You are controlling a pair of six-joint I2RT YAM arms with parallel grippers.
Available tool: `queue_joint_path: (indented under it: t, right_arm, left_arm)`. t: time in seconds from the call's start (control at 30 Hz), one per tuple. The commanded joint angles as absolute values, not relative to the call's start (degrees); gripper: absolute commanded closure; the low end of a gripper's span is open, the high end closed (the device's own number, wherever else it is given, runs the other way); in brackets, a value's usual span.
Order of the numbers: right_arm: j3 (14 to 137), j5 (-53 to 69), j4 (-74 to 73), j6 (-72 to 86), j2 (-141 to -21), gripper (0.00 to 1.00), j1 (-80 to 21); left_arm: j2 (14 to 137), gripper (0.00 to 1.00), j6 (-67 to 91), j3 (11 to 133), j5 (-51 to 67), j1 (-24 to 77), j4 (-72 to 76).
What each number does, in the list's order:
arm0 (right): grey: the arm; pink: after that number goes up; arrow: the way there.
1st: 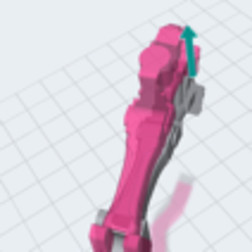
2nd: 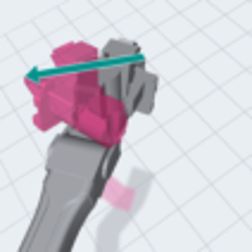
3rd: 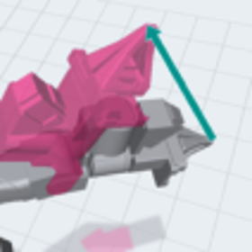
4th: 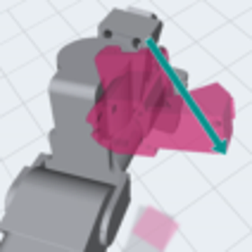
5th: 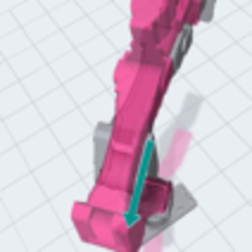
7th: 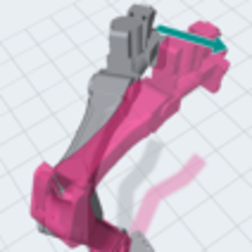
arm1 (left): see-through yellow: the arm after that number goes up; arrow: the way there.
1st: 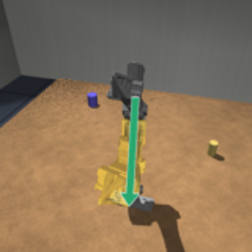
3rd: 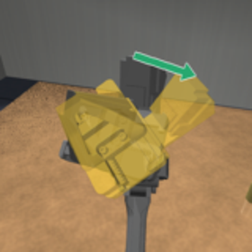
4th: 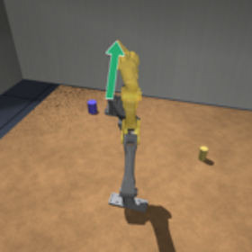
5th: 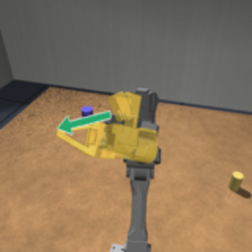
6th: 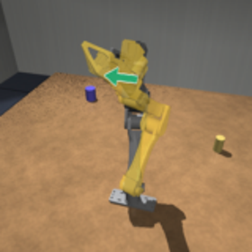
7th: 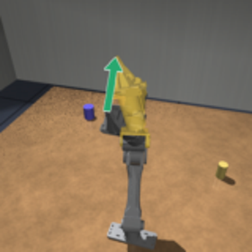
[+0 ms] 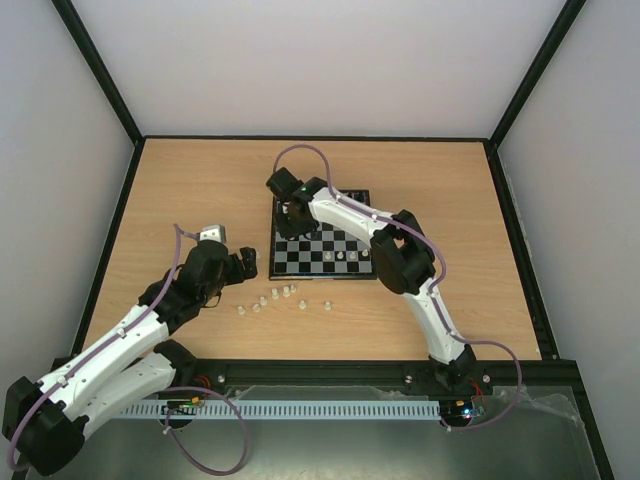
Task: Set up the chess pieces on the board
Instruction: Pick up the chess piece from the chessboard, then place the chess piece on the chessboard.
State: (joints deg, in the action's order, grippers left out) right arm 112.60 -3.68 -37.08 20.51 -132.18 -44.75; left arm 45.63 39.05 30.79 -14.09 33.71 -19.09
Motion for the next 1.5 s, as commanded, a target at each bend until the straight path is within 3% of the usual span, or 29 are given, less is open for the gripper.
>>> queue_joint_path:
  t: [0.0, 0.77, 1.13, 1.47]
  right_arm:
    - [114.63, -4.09, -41.68, 19.69, -132.88, 0.71, -45.45]
    - [114.53, -6.77, -42.01, 19.56, -132.90, 0.94, -45.65]
    - [93.33, -5.84, -36.78, 19.98, -116.40, 0.94, -45.82]
    - [85.80, -3.77, -33.00, 20.40, -115.23, 0.94, -45.87]
  left_arm:
    - [45.34, 0.00, 39.30, 31.34, -15.12, 33.44, -19.65]
    - [44.76, 0.01, 39.56, 30.85, -15.11, 33.47, -19.69]
    - [45.75, 0.00, 40.21, 31.13, -15.35, 33.43, -18.90]
    - [46.67, 0.00, 40.64, 31.15, -16.14, 33.48, -18.91]
